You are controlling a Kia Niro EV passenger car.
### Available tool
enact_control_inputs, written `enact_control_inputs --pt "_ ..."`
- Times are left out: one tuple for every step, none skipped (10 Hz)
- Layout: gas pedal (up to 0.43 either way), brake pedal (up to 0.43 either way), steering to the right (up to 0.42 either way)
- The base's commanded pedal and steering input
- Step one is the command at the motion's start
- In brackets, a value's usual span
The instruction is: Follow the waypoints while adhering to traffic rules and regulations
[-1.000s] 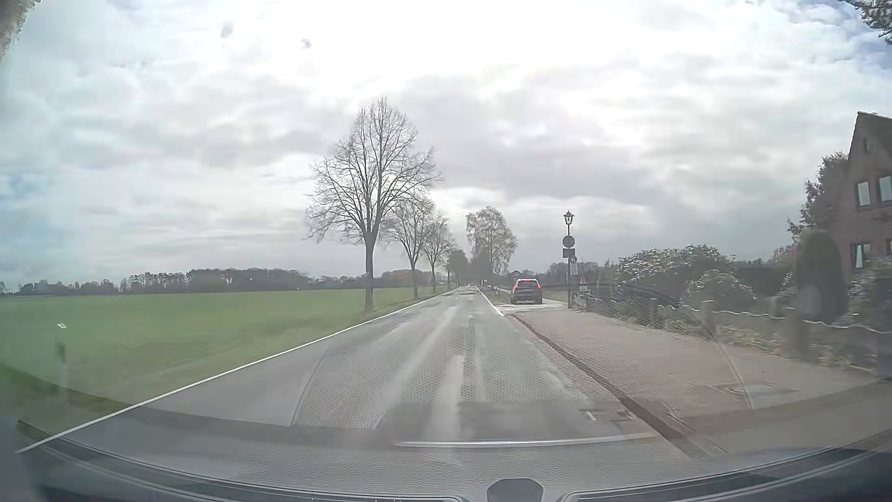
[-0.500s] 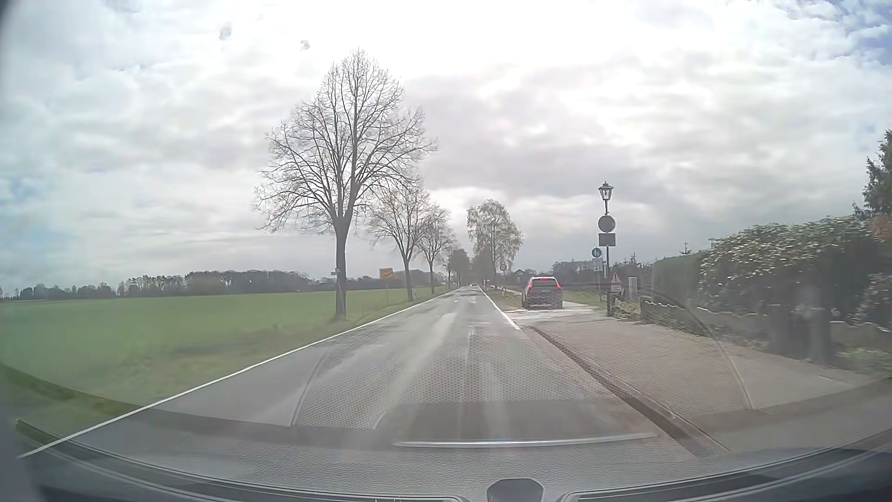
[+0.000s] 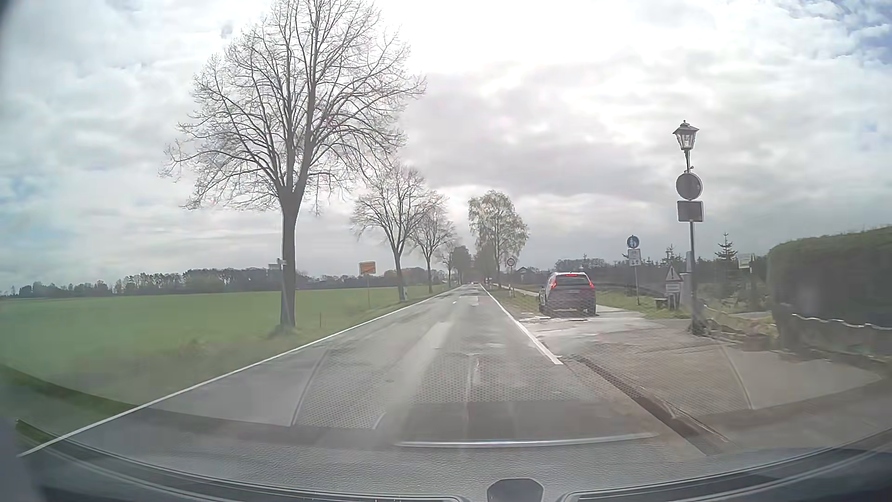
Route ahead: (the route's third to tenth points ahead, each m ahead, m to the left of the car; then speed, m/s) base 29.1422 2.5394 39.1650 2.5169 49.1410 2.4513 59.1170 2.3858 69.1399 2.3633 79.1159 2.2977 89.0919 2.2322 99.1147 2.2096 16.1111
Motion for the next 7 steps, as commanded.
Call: enact_control_inputs --pt "0.220 0.000 -0.003" --pt "0.209 0.000 -0.003" --pt "0.209 0.000 -0.003" --pt "0.209 0.000 -0.003" --pt "0.209 0.000 -0.003" --pt "0.209 0.000 -0.003" --pt "0.209 0.000 -0.002"
